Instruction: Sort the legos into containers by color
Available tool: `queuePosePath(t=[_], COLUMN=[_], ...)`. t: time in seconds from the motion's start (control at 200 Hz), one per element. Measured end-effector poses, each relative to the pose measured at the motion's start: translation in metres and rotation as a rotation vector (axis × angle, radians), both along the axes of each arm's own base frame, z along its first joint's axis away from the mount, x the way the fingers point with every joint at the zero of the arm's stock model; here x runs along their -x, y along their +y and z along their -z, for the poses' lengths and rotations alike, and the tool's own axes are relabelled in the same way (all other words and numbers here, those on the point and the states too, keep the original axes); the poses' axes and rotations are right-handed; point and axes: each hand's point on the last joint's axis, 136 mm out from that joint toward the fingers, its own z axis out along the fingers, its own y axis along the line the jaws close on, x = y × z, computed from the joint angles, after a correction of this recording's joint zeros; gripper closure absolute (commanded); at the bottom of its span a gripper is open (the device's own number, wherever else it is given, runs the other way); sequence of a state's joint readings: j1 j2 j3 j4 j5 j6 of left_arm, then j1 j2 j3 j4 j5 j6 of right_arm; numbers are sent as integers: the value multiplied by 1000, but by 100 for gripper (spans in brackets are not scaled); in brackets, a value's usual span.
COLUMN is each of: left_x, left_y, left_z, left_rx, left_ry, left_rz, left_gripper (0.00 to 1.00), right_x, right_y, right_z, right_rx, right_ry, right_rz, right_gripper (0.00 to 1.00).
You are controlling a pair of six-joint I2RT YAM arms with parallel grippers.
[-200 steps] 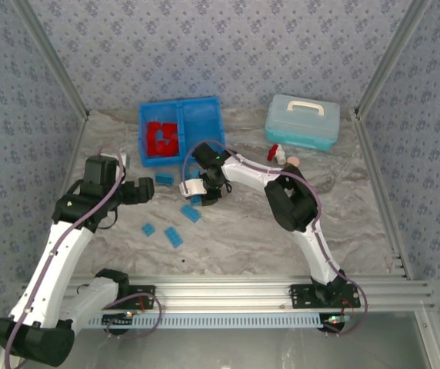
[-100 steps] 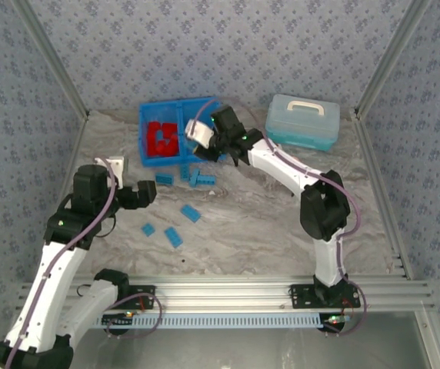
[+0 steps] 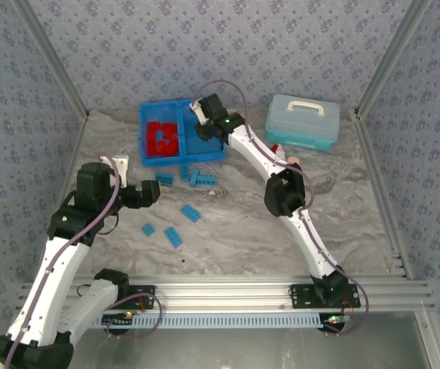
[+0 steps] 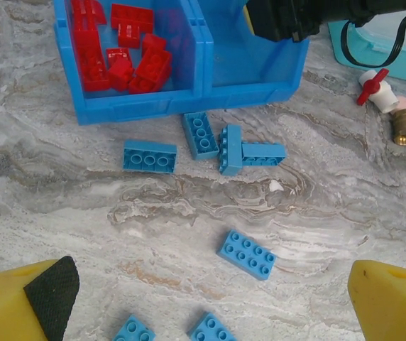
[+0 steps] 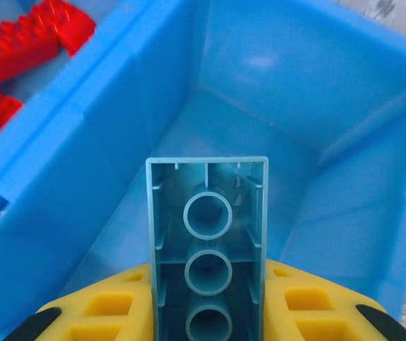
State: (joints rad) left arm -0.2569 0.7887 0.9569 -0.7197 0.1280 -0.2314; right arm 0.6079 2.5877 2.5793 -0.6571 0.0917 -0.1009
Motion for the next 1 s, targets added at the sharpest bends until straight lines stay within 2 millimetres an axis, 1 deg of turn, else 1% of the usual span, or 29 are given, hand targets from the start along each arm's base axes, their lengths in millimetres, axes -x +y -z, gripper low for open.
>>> queuePosePath(t=[0.085, 0.175, 0.22, 0.355, 0.425, 0.49, 0.535, 0.555, 0.57, 0.64, 0.7, 0.745, 0.784, 0.844, 0.904, 0.959, 0.999], left_x=[0, 0, 0, -1, -2, -2, -2, -2, -2, -2, -2, -2, -2, -2, -2, -2, -2], left_y=[0, 0, 0, 0, -1, -1, -1, -1, -1, -1, -1, -1, -1, -1, -1, -1, -1], left_z=[0, 0, 0, 2, 5, 5, 5, 5, 5, 5, 5, 4, 4, 4, 5, 5, 4], left_rx=[0, 0, 0, -3, -5, -6, -5, -5, -5, -5, -5, -5, -5, -5, -5, -6, -7], left_ry=[0, -1, 0, 10, 18, 20, 19, 18, 18, 18, 19, 18, 18, 18, 18, 18, 17], left_rz=[0, 0, 0, -1, 0, 0, 0, 0, 0, 0, 0, 0, 0, 0, 0, 1, 2], left_gripper=[1, 1, 1, 1, 1, 1, 1, 1, 1, 1, 1, 1, 1, 1, 1, 1, 1], right_x=[3, 4, 5, 9, 13, 21, 33, 39, 46, 79, 110, 130, 148, 163, 168, 167, 165], right_y=[3, 5, 7, 9, 9, 9, 9, 8, 8, 5, 1, 0, -1, -2, -3, -5, -6], right_z=[7, 8, 7, 5, -6, -23, -39, -44, -50, -70, -81, -85, -82, -69, -49, -28, -13], right_rx=[-3, -13, -14, -9, 5, 17, 32, 39, 49, 96, 147, 184, 224, 272, 310, 344, 359], right_ry=[17, 25, 25, 23, 11, -7, -20, -23, -29, -58, -91, -125, -147, -147, -123, -89, -60], right_rz=[4, 12, 10, 1, -12, -42, -88, -110, -139, -256, -367, -453, -534, -612, -657, -686, -697], right_gripper=[58, 55, 53, 53, 53, 52, 50, 49, 49, 48, 43, 37, 32, 26, 21, 14, 11])
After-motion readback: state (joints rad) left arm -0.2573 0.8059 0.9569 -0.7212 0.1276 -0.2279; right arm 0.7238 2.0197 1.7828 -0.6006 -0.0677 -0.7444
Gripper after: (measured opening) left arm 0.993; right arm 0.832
